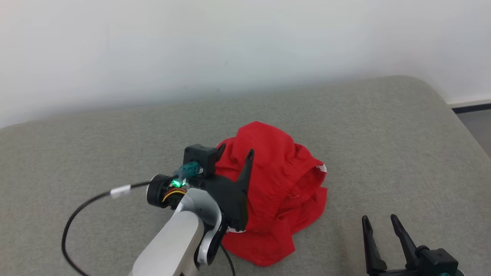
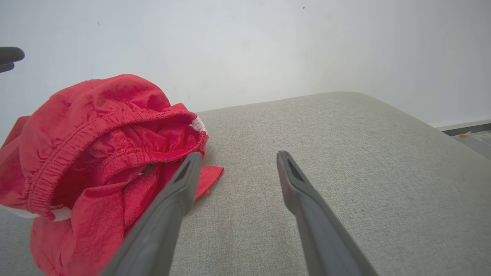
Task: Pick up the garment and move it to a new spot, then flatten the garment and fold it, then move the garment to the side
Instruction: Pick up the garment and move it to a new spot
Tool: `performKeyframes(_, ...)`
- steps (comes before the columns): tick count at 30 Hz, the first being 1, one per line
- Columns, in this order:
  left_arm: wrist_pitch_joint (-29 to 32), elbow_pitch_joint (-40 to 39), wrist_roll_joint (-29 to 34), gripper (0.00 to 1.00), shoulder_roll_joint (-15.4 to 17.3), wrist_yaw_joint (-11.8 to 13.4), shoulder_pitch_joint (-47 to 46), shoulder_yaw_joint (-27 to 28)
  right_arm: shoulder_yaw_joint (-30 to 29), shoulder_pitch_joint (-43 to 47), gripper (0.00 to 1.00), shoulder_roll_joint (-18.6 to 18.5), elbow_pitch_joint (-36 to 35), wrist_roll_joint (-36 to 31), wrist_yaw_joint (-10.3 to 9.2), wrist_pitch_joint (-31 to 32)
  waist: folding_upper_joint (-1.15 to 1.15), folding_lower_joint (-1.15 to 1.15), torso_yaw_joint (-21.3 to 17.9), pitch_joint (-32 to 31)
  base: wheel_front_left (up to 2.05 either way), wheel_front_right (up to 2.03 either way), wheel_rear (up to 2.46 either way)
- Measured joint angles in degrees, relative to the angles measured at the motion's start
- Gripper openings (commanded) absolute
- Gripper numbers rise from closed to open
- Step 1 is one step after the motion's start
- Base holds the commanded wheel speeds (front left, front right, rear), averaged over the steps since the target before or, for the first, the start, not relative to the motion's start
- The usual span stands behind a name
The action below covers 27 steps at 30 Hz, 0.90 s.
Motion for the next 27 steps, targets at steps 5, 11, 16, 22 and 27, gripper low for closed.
performKeyframes(5, -6.6, -4.5, 1.7, 1.00, 2.6, 0.0, 5.3, -0.1, -1.0, 1.2, 1.00, 0.0, -0.6, -0.1, 0.00, 0.3, 0.00, 0.00, 2.8, -0.8, 0.00, 0.00, 0.00)
performKeyframes(11, -16.7, -10.3, 1.8, 1.00, 5.1, 1.6, 13.8, 2.2, -1.8, 2.9, 1.00, 0.0, -1.4, -0.4, 0.00, 0.6, 0.00, 0.00, 6.0, -1.8, 0.00, 0.00, 0.00)
performKeyframes(16, -20.7, -14.5, 2.1, 1.00, 6.7, 3.1, 21.2, 5.6, -2.4, 4.3, 1.00, 0.0, -2.2, -1.0, 0.00, 1.0, -0.01, 0.00, 8.2, -2.7, 0.00, 0.00, 0.00)
performKeyframes(22, -21.1, -18.6, 5.5, 1.00, 7.8, 2.9, 29.7, 11.5, -2.7, 5.3, 1.00, 0.0, -3.2, -1.6, 0.00, 1.5, 0.00, 0.00, 9.4, -3.3, 0.00, 0.00, 0.00)
performKeyframes(27, -21.2, -19.5, 8.5, 1.00, 7.6, 1.4, 34.4, 15.4, -2.8, 5.8, 1.00, 0.0, -3.8, -2.0, 0.00, 2.1, 0.00, -0.01, 9.1, -3.3, 0.00, 0.00, 0.00)
